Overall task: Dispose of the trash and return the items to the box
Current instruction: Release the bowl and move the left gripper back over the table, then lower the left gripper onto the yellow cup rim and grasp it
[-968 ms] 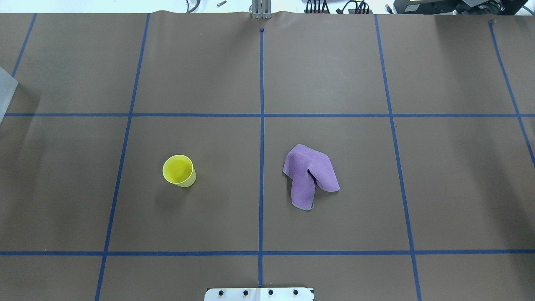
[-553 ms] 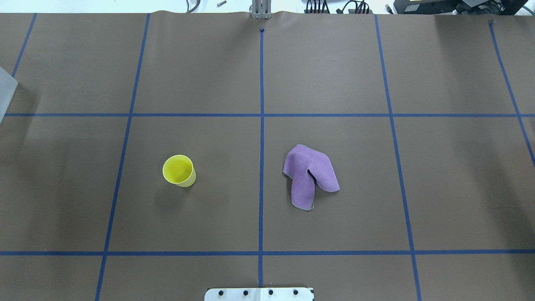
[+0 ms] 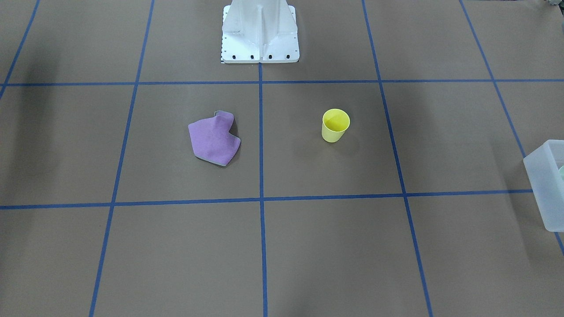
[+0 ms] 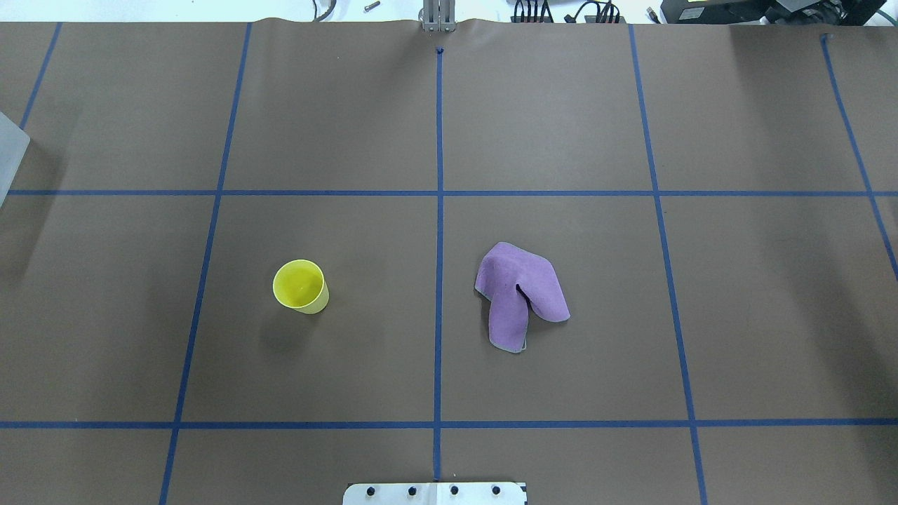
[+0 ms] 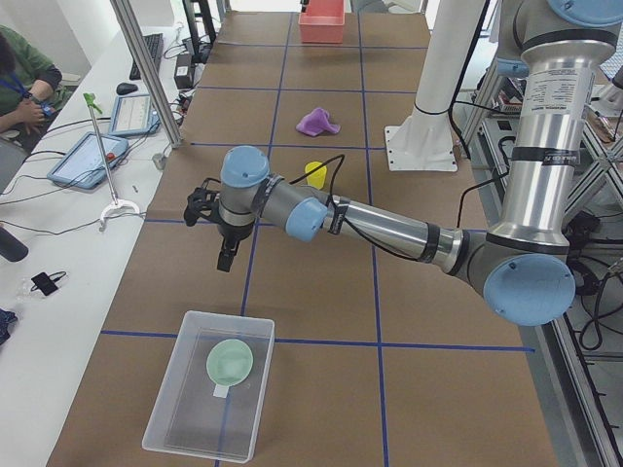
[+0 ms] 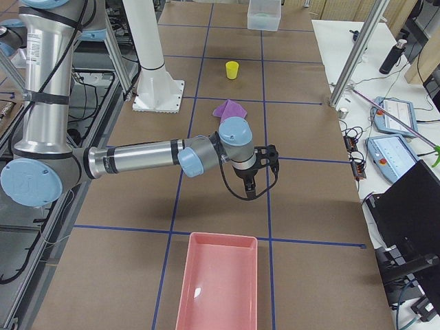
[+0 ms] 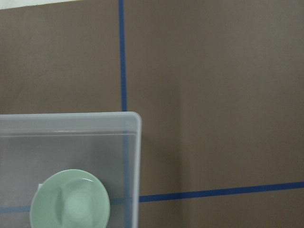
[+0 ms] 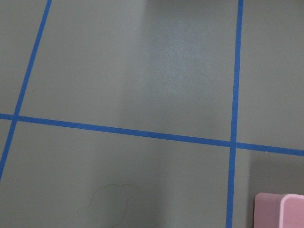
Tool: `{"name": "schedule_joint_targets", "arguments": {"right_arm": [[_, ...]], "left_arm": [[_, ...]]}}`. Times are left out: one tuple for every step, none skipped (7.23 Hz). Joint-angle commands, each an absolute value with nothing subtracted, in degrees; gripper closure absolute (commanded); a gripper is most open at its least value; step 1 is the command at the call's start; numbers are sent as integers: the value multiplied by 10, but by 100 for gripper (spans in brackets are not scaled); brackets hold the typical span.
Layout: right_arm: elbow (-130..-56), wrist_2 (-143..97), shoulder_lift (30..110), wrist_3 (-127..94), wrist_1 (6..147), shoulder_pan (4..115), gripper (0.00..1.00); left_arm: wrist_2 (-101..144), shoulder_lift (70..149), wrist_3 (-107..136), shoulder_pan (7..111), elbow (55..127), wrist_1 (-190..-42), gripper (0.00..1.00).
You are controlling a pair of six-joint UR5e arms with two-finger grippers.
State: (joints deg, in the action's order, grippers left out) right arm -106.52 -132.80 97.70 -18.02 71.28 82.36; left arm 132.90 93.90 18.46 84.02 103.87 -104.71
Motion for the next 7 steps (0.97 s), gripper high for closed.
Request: {"name": "schedule_joint_targets", "arguments": {"right_arm": [[-1066,-1328,976,-183,713,824,0],[-1068,-1329,976,-184,713,823,0],[-1070,-1328,976,-184,713,823,0],[-1070,-1328,976,-183,713,823,0],[-1070,-1328,976,-183,713,823,0],[-1069,-1328,976,-183,713,823,0],[-1069,-1328,976,-182,713,823,0]], "left_arm": [[1383,922,238,784,1099,-1102,1],[1378,927,337,740,1114,-1133,1],[1335,934,404,669,1128,-1141,1],[1256,949,474,591,1132,-1141,1],[1201,962,529,527,1132,-1141,1],[1163,975,575,466,1130,-1140,1],[1138,996,611,421,1128,-1138,2]]}}
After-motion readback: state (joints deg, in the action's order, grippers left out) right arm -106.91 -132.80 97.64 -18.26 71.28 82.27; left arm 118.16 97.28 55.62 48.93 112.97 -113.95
